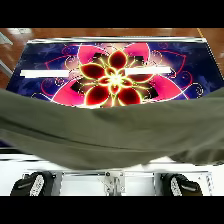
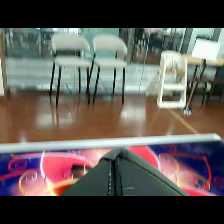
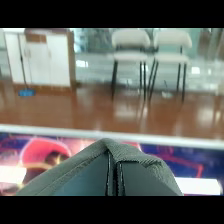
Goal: Fold the shirts.
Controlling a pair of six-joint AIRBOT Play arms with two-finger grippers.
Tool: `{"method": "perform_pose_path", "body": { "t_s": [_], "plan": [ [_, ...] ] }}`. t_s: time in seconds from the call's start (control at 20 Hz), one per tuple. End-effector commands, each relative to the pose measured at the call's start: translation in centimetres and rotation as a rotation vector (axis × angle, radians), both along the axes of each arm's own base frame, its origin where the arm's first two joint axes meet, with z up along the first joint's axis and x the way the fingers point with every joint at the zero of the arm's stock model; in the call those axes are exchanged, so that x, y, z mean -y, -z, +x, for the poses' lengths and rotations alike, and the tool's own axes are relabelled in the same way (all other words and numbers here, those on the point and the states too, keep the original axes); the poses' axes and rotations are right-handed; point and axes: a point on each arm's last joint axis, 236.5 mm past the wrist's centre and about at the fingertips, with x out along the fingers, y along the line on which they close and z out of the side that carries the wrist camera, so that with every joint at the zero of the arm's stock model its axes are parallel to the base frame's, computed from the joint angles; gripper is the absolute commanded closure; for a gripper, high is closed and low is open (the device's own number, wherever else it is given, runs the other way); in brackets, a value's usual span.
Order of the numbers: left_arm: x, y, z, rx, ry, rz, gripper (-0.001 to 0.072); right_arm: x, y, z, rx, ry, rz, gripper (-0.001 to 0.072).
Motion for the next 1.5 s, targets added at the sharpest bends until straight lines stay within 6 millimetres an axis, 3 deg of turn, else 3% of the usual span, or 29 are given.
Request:
{"method": "perform_pose_path", "body": {
  "t_s": [0.0, 0.1, 0.2, 0.3, 0.45, 0.55, 0.65, 0.75, 0.9, 1.0, 1.15, 1.25, 1.45],
  "plan": [
    [-1.0, 4.4, 0.7, -0.187, -0.032, 0.041, 0.0670, 1.2, 6.5, 1.2, -0.301, 0.030, 0.012, 0.0653],
    [-3.0, 8.2, 2.4, -0.338, -0.080, 0.057, 0.0670, 1.9, 12.0, 3.0, -0.580, 0.019, 0.036, 0.0654],
    [-4.7, 12.4, 5.0, -0.483, -0.103, 0.035, 0.0670, 2.1, 15.2, 6.2, -0.734, -0.002, 0.104, 0.0654],
    [-5.7, 18.0, 8.0, -0.657, -0.087, -0.013, 0.0670, 2.3, 19.7, 9.4, -0.906, -0.032, 0.166, 0.0654],
    [-7.0, 27.9, 12.1, -0.935, -0.057, -0.087, 0.0670, 2.8, 29.3, 14.7, -1.154, -0.046, 0.220, 0.0654],
    [-8.2, 33.1, 15.8, -1.017, -0.062, -0.130, 0.0670, 2.1, 35.6, 20.7, -1.171, -0.057, 0.236, 0.0654],
    [-9.9, 37.1, 20.6, -1.048, -0.100, -0.188, 0.0669, 0.9, 40.5, 28.1, -1.106, -0.065, 0.237, 0.0653],
    [-10.8, 40.2, 25.5, -1.022, -0.112, -0.261, 0.0669, -0.1, 43.6, 34.2, -1.004, -0.054, 0.258, 0.0653],
    [-9.6, 43.3, 31.0, -0.945, -0.034, -0.350, 0.0669, -1.1, 45.1, 40.0, -0.839, -0.031, 0.303, 0.0653],
    [-7.9, 44.9, 33.1, -0.906, 0.030, -0.341, 0.0669, -1.6, 45.6, 41.9, -0.777, -0.023, 0.314, 0.0653],
    [-6.1, 47.9, 34.8, -0.906, 0.052, -0.286, 0.0670, -1.4, 46.7, 43.9, -0.717, 0.001, 0.318, 0.0653],
    [-5.2, 50.0, 35.2, -0.936, 0.055, -0.285, 0.0669, -1.5, 48.9, 43.7, -0.764, 0.005, 0.314, 0.0653],
    [-3.6, 53.2, 34.3, -1.039, 0.086, -0.315, 0.0670, -1.9, 53.7, 41.4, -0.941, -0.010, 0.274, 0.0653]
  ]
}}
